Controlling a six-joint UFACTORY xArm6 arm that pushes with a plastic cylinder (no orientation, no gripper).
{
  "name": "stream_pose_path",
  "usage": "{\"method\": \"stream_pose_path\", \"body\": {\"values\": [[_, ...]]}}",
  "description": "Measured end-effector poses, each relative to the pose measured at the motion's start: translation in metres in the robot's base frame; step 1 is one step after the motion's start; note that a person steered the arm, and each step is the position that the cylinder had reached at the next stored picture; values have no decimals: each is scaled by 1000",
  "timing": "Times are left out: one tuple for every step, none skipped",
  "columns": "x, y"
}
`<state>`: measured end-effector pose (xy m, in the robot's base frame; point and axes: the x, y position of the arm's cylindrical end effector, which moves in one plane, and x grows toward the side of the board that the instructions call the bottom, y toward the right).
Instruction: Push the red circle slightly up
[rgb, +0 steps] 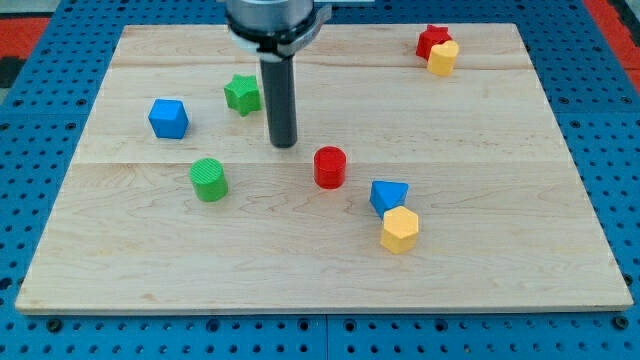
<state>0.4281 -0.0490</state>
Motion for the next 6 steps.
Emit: {"method": "stream_pose_path", "body": {"values": [[48, 9], [47, 38], [3, 50], [-16, 81], [-10, 102], [4, 111]]}}
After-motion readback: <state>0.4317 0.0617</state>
